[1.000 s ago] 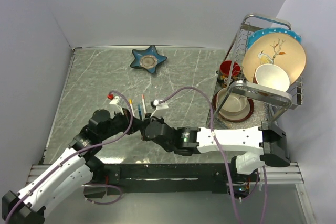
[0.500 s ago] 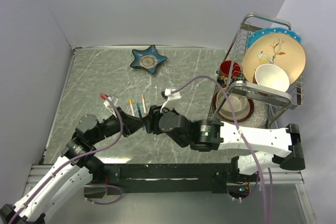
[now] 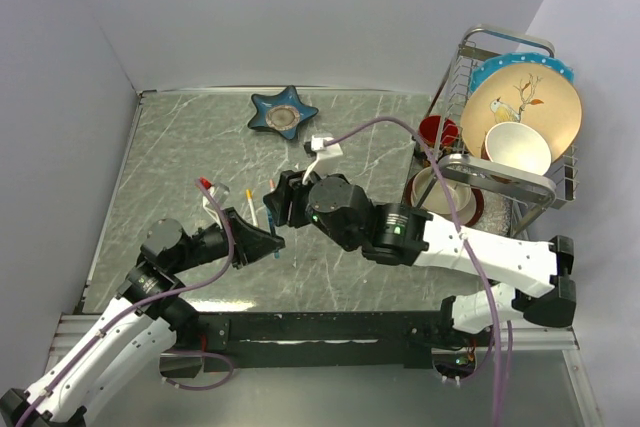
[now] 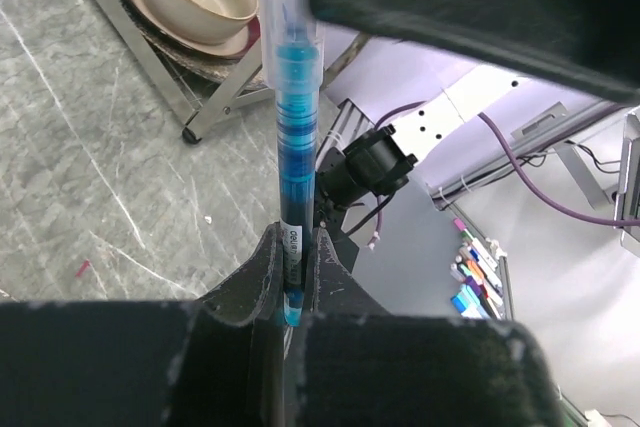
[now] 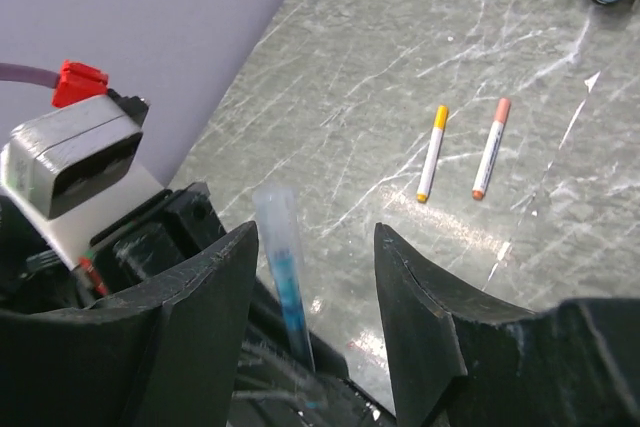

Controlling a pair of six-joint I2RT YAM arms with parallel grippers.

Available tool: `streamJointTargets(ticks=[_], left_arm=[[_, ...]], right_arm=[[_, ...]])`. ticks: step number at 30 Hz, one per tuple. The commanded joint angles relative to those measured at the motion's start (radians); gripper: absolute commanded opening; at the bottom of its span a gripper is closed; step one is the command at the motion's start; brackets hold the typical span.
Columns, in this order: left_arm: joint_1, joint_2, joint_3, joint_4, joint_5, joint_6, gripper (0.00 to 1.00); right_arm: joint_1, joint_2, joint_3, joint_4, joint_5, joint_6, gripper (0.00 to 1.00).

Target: Insert the pens into the pen caps

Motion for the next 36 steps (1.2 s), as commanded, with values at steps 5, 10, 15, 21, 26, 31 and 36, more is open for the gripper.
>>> streamJointTargets(ticks=[5, 10, 15, 21, 26, 31, 36], left_arm=[[0.001, 0.023, 0.006, 0.071, 0.045, -0.011, 0.01], [0.001, 0.031, 0.048, -0.010, -0.064, 0.007, 0.01], [0.002, 0.118, 0.115, -0.001, -0.135, -0.013, 0.01], [0.054, 0.199, 0.209, -0.028, -0.209, -0.004, 0.01], [0.117, 0.184, 0.218, -0.028, -0.186, -0.047, 0.01], [0.117, 0.133, 0.187, -0.068, -0.169, -0.036, 0.01], [0.117, 0.087, 0.118, -0.120, -0.182, -0.030, 0.01]], right_arm=[[-0.035, 0.077, 0.094, 0.037, -0.052, -0.047, 0.51], [-0.031, 0.064, 0.011, 0.052, -0.092, -0.018, 0.07], [-0.006, 0.034, -0.158, 0.122, -0.143, 0.040, 0.00], [0.037, 0.051, -0.253, 0.143, -0.157, 0.104, 0.00], [0.068, 0.048, -0.299, 0.154, -0.132, 0.146, 0.00], [0.065, 0.033, -0.236, 0.111, -0.068, 0.149, 0.13], [0.045, 0.012, -0.101, 0.040, 0.023, 0.105, 0.46]])
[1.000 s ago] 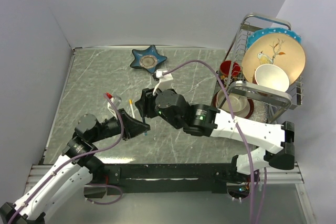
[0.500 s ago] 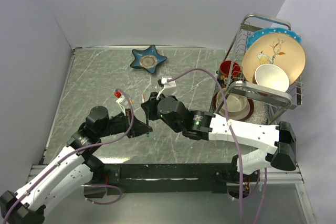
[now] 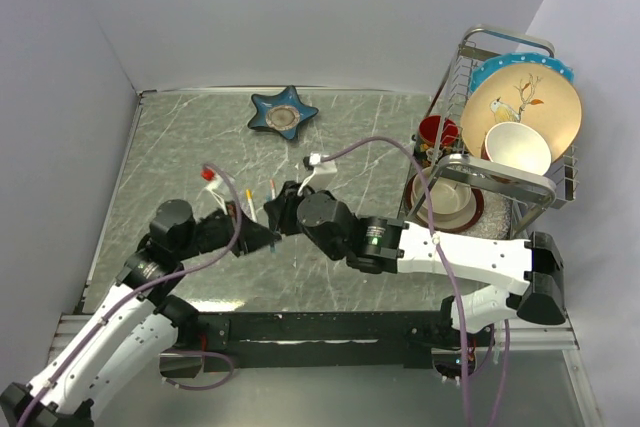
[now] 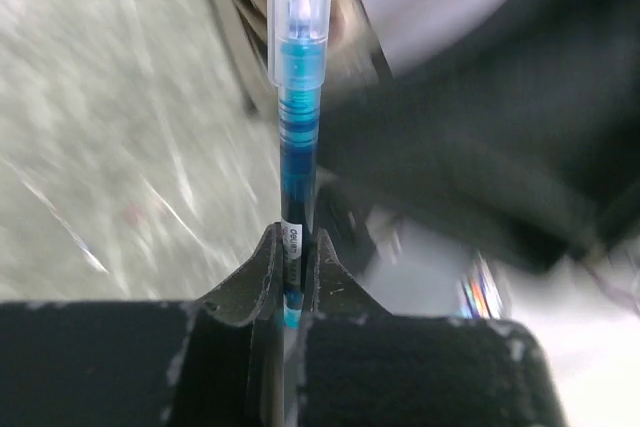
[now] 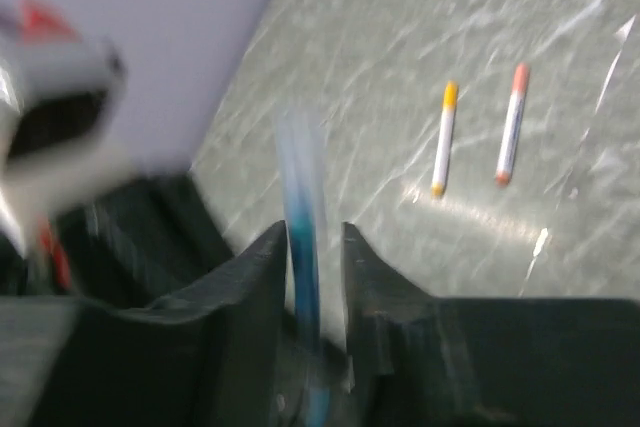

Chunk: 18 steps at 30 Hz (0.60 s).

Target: Insert the pens into the pen caps

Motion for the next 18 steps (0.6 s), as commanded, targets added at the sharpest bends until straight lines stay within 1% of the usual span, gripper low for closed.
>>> streamJointTargets(ticks=[1, 2, 4, 5, 6, 7, 8, 11, 12, 13, 14, 16, 17, 18], left_arm=[[0.039, -0.032, -0.006, 0.071, -0.174, -0.017, 0.01], [0.039, -0.029, -0.007, 0.037, -0.196, -0.011, 0.01], [0.039, -0.020, 0.003, -0.020, -0.289, 0.000, 0.01], [0.039, 0.000, 0.010, -0.094, -0.331, 0.002, 0.01], [0.039, 0.012, 0.021, -0.130, -0.436, 0.003, 0.01], [0.039, 0.028, 0.039, -0.170, -0.489, -0.012, 0.01], [0.039, 0.063, 0.049, -0.220, -0.535, -0.021, 0.01], [0.042, 0.156, 0.090, -0.291, -0.705, -0.066, 0.01], [0.050, 0.181, 0.099, -0.296, -0.742, -0.071, 0.01], [0.053, 0.236, 0.116, -0.298, -0.820, -0.066, 0.01], [0.059, 0.265, 0.125, -0.302, -0.849, -0.061, 0.01], [0.081, 0.354, 0.142, -0.296, -0.901, -0.037, 0.01], [0.088, 0.380, 0.145, -0.295, -0.950, -0.037, 0.01], [0.107, 0.409, 0.147, -0.276, -0.964, -0.028, 0.01]], right_arm=[[0.044, -0.051, 0.093, -0.166, 0.000, -0.042, 0.47], [0.044, -0.062, 0.096, -0.166, 0.019, -0.050, 0.49], [0.042, -0.096, 0.094, -0.176, 0.036, -0.065, 0.54], [0.042, -0.107, 0.088, -0.181, 0.043, -0.065, 0.55], [0.044, -0.121, 0.081, -0.184, 0.055, -0.067, 0.56], [0.044, -0.149, 0.059, -0.187, 0.060, -0.068, 0.58], [0.044, -0.165, 0.045, -0.184, 0.065, -0.068, 0.64], [0.042, -0.223, -0.005, -0.180, 0.068, -0.068, 0.71], [0.042, -0.237, -0.018, -0.181, 0.071, -0.065, 0.72], [0.042, -0.265, -0.037, -0.183, 0.068, -0.065, 0.73], [0.044, -0.277, -0.047, -0.183, 0.068, -0.067, 0.76], [0.042, -0.314, -0.073, -0.186, 0.066, -0.070, 0.76], [0.042, -0.325, -0.082, -0.183, 0.066, -0.068, 0.77], [0.044, -0.335, -0.093, -0.172, 0.063, -0.070, 0.77]])
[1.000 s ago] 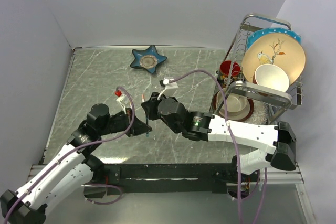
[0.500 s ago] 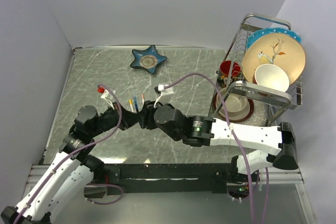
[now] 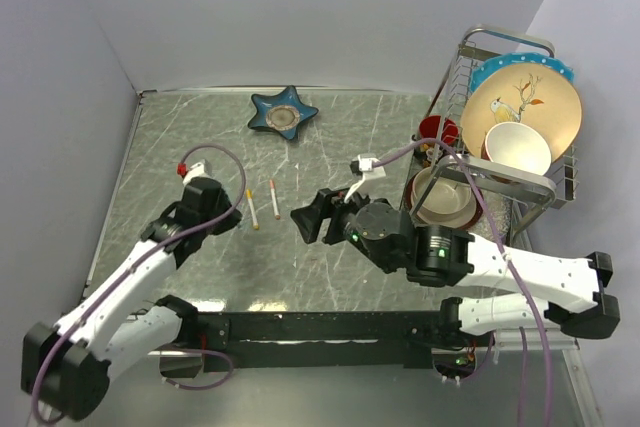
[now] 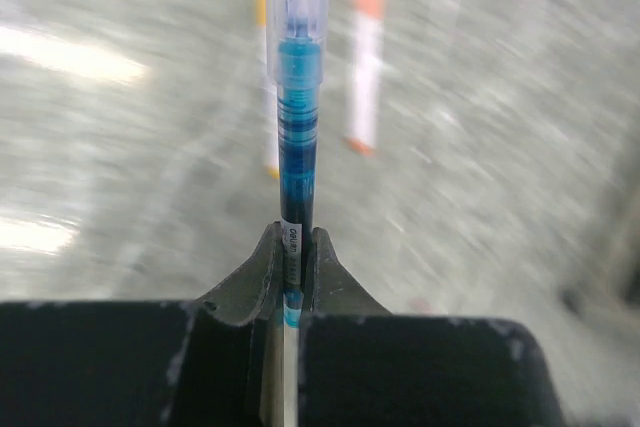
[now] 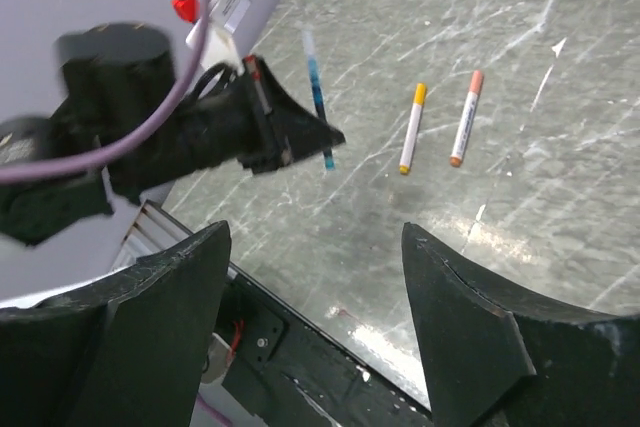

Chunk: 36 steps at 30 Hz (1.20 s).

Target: Insert the pens into the pen caps

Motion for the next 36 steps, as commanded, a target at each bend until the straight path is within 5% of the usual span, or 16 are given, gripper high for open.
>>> streamJointTargets(ticks=[1, 8, 17, 18, 21, 26, 30, 36], left_arm=[[0.048, 0.145, 0.050, 0.009, -0.226, 0.023, 0.01], [0.100, 0.362, 0.053, 0.089, -0.197, 0.037, 0.04], [0.102, 0.488, 0.051, 0.091, -0.148, 0.026, 0.17], [0.102, 0.483, 0.057, 0.072, -0.145, 0.023, 0.25], [0.102, 0.426, 0.079, 0.022, -0.130, 0.029, 0.48], [0.102, 0.235, 0.132, -0.052, -0.061, 0.064, 0.60], [0.100, 0.046, 0.152, -0.038, 0.075, 0.175, 0.92], [0.100, -0.224, 0.108, 0.041, 0.328, 0.264, 0.99]], right_arm=[[-0.001, -0.066, -0.051, 0.012, 0.017, -0.012, 0.77], [-0.001, -0.116, -0.068, 0.008, -0.010, -0.032, 0.78], [0.002, -0.143, -0.077, 0.010, -0.023, -0.041, 0.78], [0.000, -0.143, -0.074, 0.010, -0.023, -0.041, 0.78], [0.000, -0.134, -0.065, 0.008, -0.029, -0.046, 0.79], [0.000, -0.108, -0.048, -0.005, -0.040, -0.041, 0.79], [0.000, -0.097, -0.042, -0.011, -0.020, -0.032, 0.79], [0.000, -0.082, -0.012, -0.030, 0.023, -0.009, 0.89]])
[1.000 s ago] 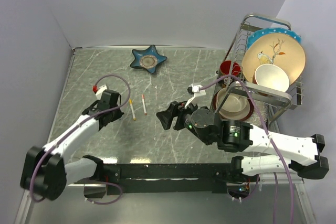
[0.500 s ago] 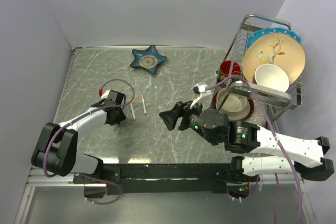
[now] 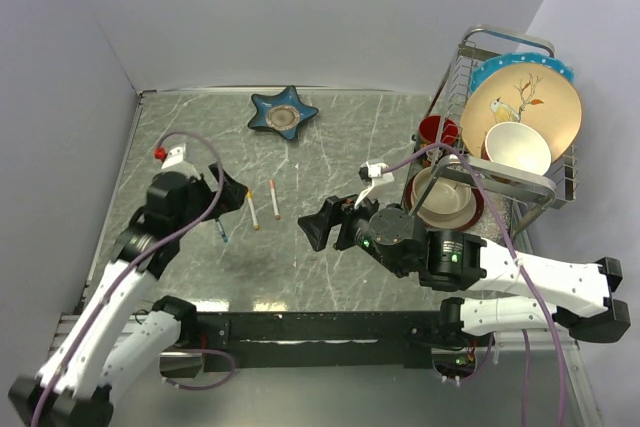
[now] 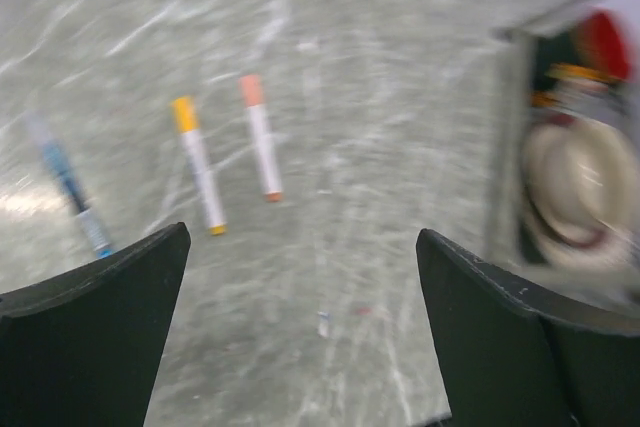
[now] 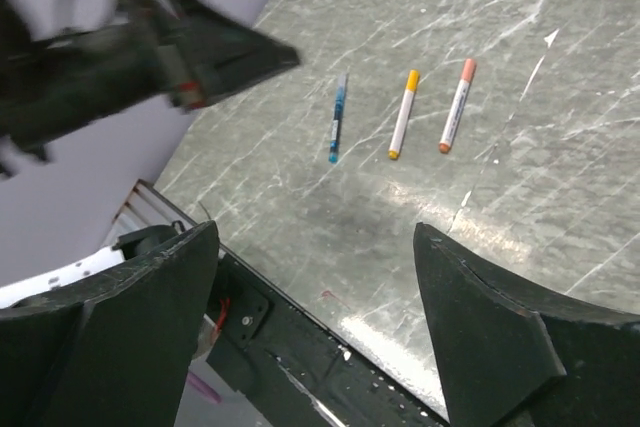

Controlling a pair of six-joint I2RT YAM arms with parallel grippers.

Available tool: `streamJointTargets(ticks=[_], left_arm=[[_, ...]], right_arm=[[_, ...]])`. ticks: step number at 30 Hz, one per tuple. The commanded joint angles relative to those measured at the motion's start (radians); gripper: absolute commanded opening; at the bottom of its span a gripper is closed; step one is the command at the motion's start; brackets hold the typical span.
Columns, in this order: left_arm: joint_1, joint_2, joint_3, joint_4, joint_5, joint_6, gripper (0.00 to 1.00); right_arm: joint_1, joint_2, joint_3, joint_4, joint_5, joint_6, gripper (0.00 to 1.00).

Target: Insert the pens into the pen caps

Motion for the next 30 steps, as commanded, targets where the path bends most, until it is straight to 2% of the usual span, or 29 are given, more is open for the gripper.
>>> streamJointTargets(ticks=[1, 5, 7, 10, 30], left_arm=[[0.001, -0.157, -0.020, 0.069, 0.275, 0.106, 0.99], [0.001, -0.274, -0.073, 0.152, 0.441, 0.130, 0.99], [0.001, -0.330, -0.098, 0.219, 0.493, 0.118, 0.99], [0.001, -0.366, -0.109, 0.236, 0.531, 0.109, 0.99], [0.001, -0.461, -0.104, 0.193, 0.499, 0.135, 0.99]], right_arm=[[-0.001, 0.010, 0.066, -0.022, 0.058, 0.025, 0.92], [0.000, 0.021, 0.076, -0.039, 0.094, 0.051, 0.98], [0.000, 0.025, 0.078, -0.042, 0.096, 0.068, 1.00], [0.000, 0.027, 0.053, -0.025, 0.078, 0.068, 1.00], [0.000, -0.016, -0.020, 0.072, 0.032, 0.029, 1.00]])
